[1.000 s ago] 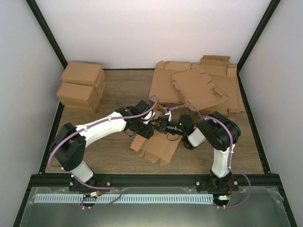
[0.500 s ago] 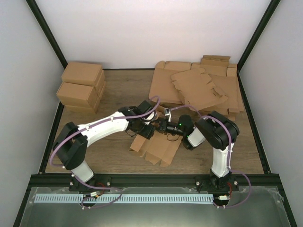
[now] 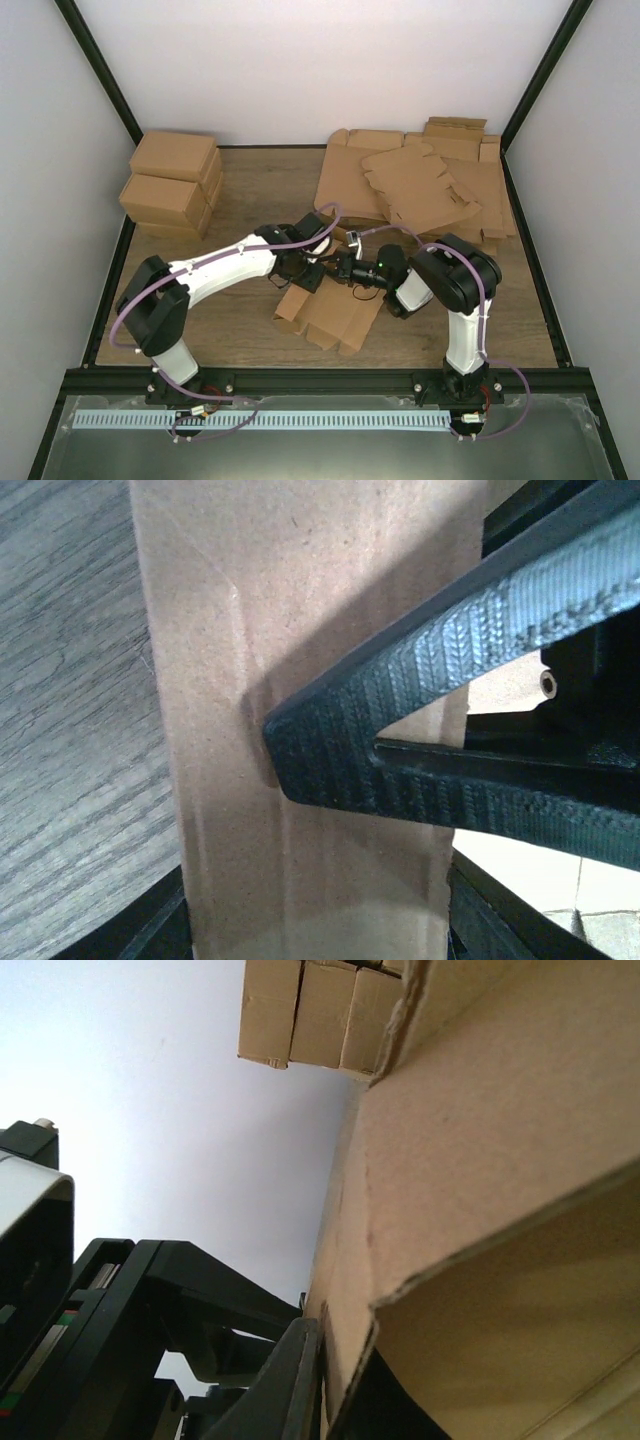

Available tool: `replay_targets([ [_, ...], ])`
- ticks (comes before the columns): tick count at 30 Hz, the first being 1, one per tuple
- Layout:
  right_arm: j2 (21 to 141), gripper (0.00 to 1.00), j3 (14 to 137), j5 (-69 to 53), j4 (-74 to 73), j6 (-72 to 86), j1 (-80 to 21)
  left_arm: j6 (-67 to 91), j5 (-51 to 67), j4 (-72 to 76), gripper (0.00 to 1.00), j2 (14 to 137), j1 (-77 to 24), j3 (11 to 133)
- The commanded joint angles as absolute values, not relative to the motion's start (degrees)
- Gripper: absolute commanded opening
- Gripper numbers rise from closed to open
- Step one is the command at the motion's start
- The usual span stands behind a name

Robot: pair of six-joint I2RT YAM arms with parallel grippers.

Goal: Fold the paper box

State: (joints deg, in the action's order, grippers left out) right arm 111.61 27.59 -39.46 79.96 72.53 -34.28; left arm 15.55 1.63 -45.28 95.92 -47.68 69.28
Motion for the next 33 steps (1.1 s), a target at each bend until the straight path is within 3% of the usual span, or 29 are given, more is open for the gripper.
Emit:
replay_targets([
  [1,112.15,0.07,27.27,-39.55,80.87,70.76,-34.48,15.97,-0.05,-46.3,0.54,97.17,-48.4,71.08],
  [6,111.78,0.1,27.16,-39.55,80.77,70.43,-34.46,16.17,-1.44,-47.15,0.52,97.47,-48.8,71.57],
  [13,106.58,0.25,26.11,-37.76,74.19,65.48,-34.37,16.09,-3.56,-48.62,0.52,98.0,-49.27,72.5],
  [19,101.17,0.32,23.56,-35.91,66.73,61.81,-32.23,15.74,-3.99,-49.09,0.52,98.5,-49.56,73.36],
  [33,92.26,0.33,26.46,-33.54,46.95,50.62,-24.81,14.51,-4.17,-49.57,0.52,98.37,-49.63,73.76],
])
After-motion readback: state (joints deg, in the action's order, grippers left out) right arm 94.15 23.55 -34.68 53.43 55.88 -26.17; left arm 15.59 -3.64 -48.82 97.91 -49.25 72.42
